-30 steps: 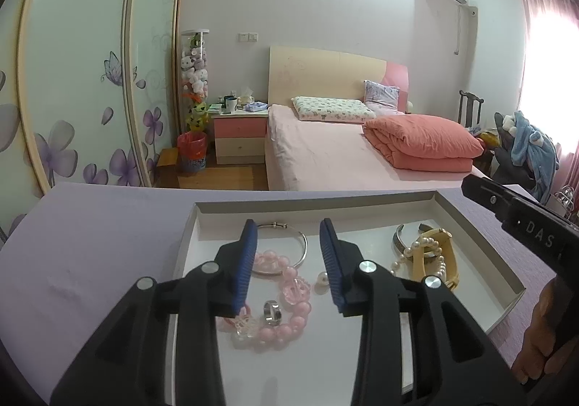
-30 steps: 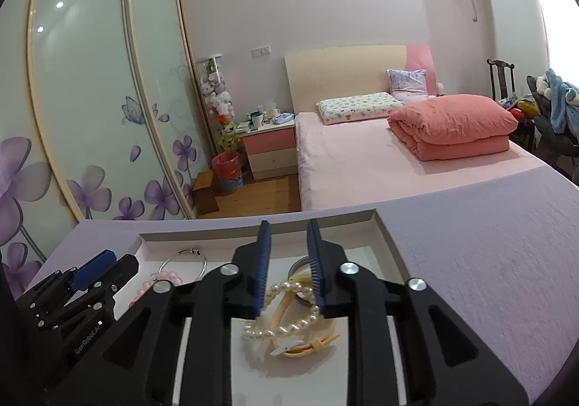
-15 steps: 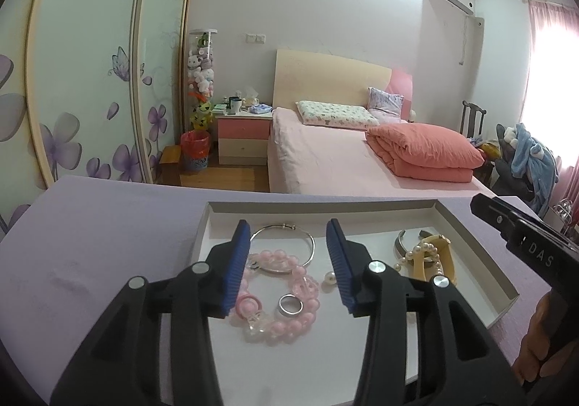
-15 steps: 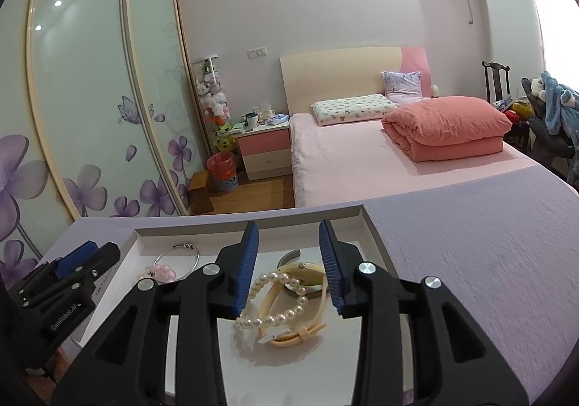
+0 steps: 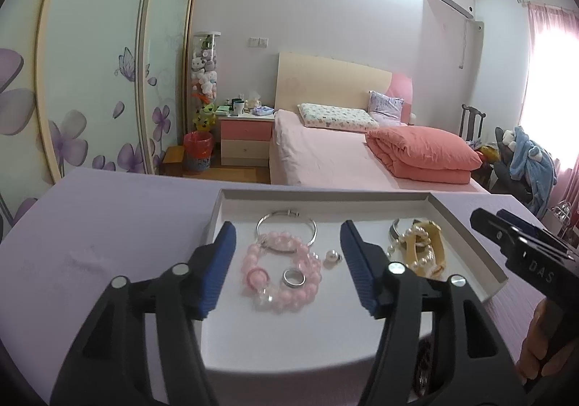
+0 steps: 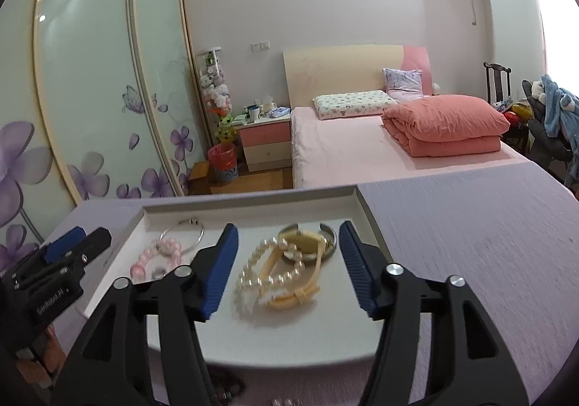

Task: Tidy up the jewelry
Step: 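Withdraw both tools from the tray toward the necklace and earrings, then grasp the pearl drop earring with the right tool while the left tool grasps the dark red necklace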

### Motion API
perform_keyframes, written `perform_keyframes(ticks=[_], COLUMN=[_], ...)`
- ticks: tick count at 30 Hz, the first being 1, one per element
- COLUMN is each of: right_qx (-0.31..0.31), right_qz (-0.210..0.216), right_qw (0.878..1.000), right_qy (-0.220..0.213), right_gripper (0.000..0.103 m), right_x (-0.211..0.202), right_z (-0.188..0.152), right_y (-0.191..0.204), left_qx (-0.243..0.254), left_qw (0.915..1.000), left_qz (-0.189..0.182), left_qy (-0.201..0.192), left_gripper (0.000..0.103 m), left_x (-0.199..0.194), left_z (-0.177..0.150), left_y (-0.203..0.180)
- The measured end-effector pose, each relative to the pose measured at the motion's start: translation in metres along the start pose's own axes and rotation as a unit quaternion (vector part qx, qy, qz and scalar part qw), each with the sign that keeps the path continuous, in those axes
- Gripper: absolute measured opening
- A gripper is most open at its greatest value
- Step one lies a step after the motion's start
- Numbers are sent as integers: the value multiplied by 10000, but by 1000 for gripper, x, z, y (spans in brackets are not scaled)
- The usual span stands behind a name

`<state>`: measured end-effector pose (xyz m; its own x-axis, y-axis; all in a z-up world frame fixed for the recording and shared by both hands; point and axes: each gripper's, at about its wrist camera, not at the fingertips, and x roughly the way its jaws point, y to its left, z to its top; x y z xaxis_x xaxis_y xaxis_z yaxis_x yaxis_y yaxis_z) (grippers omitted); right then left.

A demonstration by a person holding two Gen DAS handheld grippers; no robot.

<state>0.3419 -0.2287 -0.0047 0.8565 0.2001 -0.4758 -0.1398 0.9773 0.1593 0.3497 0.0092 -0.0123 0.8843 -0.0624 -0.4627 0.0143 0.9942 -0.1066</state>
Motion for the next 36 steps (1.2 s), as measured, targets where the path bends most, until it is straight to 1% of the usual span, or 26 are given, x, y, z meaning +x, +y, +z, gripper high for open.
perform_keyframes(ticks=[4,10,16,21,22,24,29,33,35,36], right_qx=[-66,-196,-282,-413,-433,-463,-507,-704,-791,-810], right_qz=[-20,-10,-53,-80,-67,-15,99,56,24,-41], right_qw=[9997,9981,9943,9900,9894,9871,9824,9775,9773,9773], right_qy=[250,592,1023,1344,1387,1532,1797,1990,1965,1957], right_gripper=[62,62,62,60,58,47,39,34,18,13], right_x=[-11,-30,-45,-41,-38,-33,-18,-7,-4,-4], right_z=[-13,-35,-60,-73,-74,-75,-77,-79,-77,-77], right_y=[-6,-12,-16,-15,-14,-11,1,12,16,17], left_qx=[-7,184,340,178,129,40,-20,28,59,70], left_qw=[10000,9997,9992,9995,9995,9995,9993,9994,9993,9993], left_qz=[-17,-51,-51,6,15,42,58,72,78,81], left_qy=[71,161,216,279,291,325,366,348,351,351], left_gripper=[70,74,78,80,80,80,80,80,80,80], left_x=[-14,-46,-82,-95,-95,-93,-92,-93,-92,-92], left_z=[-11,-31,-56,-63,-62,-60,-62,-62,-62,-62], left_y=[4,6,12,24,26,31,35,34,32,31])
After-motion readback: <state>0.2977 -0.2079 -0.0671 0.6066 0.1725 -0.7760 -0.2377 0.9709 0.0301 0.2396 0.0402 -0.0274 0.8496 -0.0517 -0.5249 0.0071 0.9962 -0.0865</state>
